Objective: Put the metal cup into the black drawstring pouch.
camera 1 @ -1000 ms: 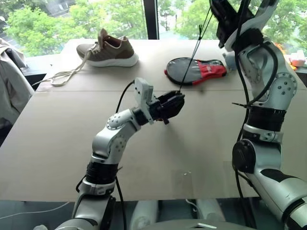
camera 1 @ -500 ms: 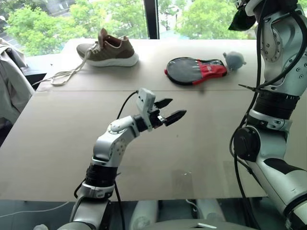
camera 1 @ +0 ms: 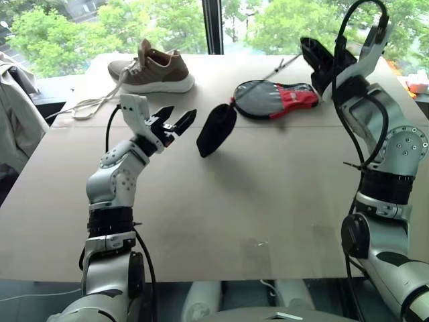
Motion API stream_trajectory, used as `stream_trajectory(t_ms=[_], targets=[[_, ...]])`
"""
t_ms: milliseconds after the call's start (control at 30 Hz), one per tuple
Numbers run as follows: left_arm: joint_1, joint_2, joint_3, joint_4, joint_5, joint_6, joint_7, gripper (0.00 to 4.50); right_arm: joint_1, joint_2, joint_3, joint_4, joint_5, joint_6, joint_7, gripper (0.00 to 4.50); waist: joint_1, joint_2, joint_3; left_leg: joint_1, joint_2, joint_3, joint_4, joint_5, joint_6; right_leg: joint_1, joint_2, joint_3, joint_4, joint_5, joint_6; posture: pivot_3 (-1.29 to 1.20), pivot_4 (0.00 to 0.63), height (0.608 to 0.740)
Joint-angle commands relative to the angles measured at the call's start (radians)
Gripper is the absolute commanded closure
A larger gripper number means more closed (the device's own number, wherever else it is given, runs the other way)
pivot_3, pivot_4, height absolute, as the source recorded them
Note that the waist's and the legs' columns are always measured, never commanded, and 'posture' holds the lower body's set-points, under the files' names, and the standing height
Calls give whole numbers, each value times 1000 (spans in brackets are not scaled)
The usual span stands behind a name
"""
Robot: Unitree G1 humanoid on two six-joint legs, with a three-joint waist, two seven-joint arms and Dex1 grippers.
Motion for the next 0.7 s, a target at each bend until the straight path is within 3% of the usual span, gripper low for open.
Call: stream_trajectory(t_ms=[33,200,400,600,633,667,700], targets=[[68,5,-18,-74,4,-5,-27,56,28,-22,2,-139,45,28,-6,4500,-1,0,0,0,0,0,0,0,0,-1,0,1,0,0,0,0,150,740],[218,35,-51,-196,-17,36,-92,56,180,-110,-11,-276,182,98,12,4500,2,0,0,0,1,-1,-1,0,0,-2,0,1,0,0,0,0,150,740],[324,107,-51,-254,-20,81,-153,56,424,-318,-67,-421,394,136,83,4500,8,0,0,0,2,-1,0,0,0,0,0,1,-1,0,0,0,150,740],[393,135,-81,-307,2,95,-180,56,555,-462,-135,-362,304,102,145,4500,11,-2,-1,3,4,1,2,0,0,4,1,1,-2,-2,-4,0,150,740],[401,143,-93,-310,21,86,-181,0,568,-480,-150,-356,288,101,186,3875,14,-2,-1,3,5,1,2,0,0,4,1,1,-2,-2,-4,0,150,740],[402,146,-99,-310,29,82,-180,0,576,-494,-159,-349,280,101,214,3800,17,-1,-1,3,5,1,2,0,0,4,1,1,-2,-2,-4,0,150,740],[403,148,-95,-310,26,85,-181,0,588,-512,-172,-342,267,105,252,3391,20,-1,-1,3,5,2,2,0,0,4,1,2,-2,-2,-4,0,150,740]])
